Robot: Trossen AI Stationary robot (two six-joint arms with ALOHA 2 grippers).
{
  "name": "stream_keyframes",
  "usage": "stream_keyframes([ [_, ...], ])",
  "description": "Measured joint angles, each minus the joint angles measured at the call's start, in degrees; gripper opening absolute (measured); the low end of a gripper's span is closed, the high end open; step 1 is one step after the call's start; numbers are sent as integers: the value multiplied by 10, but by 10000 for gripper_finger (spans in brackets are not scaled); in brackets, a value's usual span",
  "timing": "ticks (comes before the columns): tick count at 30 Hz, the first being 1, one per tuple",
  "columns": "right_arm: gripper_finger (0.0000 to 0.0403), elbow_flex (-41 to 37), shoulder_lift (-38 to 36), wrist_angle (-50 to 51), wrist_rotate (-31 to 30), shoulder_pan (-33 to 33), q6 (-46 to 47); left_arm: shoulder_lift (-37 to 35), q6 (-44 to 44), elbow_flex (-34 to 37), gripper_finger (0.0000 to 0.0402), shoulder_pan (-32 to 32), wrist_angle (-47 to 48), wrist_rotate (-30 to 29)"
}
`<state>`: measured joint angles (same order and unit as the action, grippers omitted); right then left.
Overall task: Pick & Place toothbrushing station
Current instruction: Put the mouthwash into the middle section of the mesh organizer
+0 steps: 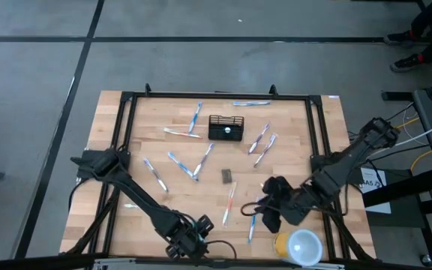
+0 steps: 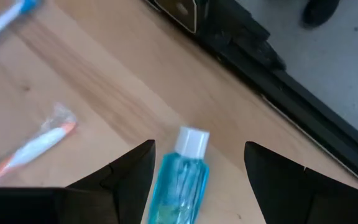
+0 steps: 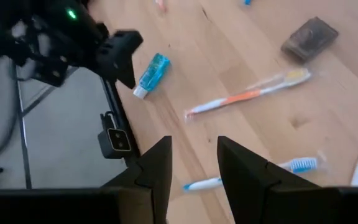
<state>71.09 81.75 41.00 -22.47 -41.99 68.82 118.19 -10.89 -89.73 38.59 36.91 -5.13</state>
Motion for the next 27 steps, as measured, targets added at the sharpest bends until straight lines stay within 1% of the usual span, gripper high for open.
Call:
stream_keyframes([
  [7, 130, 0, -25, 18, -68, -47, 58, 31, -12, 0, 241, -5, -28, -6],
  [10, 130, 1, -26, 20, -81, -60, 75, 44, -19, 0, 237, -11, -38, -4],
  [14, 130, 1, -27, 20, -91, -75, 99, 59, -30, 0, 221, -19, -41, -3],
  [18, 130, 1, -27, 20, -100, -85, 118, 64, -19, -1, 188, -25, -38, 1],
  [20, 130, 1, -27, 20, -101, -87, 128, 64, -17, -1, 157, -27, -37, -1],
  [23, 130, 1, -27, 19, -114, -90, 135, 63, -10, -1, 97, -30, -34, -14],
  [24, 130, 1, -27, 20, -121, -91, 138, 62, -5, -1, 86, -33, -32, -20],
  [27, 130, 1, -27, 19, -131, -91, 145, 51, 11, 1, 87, -41, -15, -40],
])
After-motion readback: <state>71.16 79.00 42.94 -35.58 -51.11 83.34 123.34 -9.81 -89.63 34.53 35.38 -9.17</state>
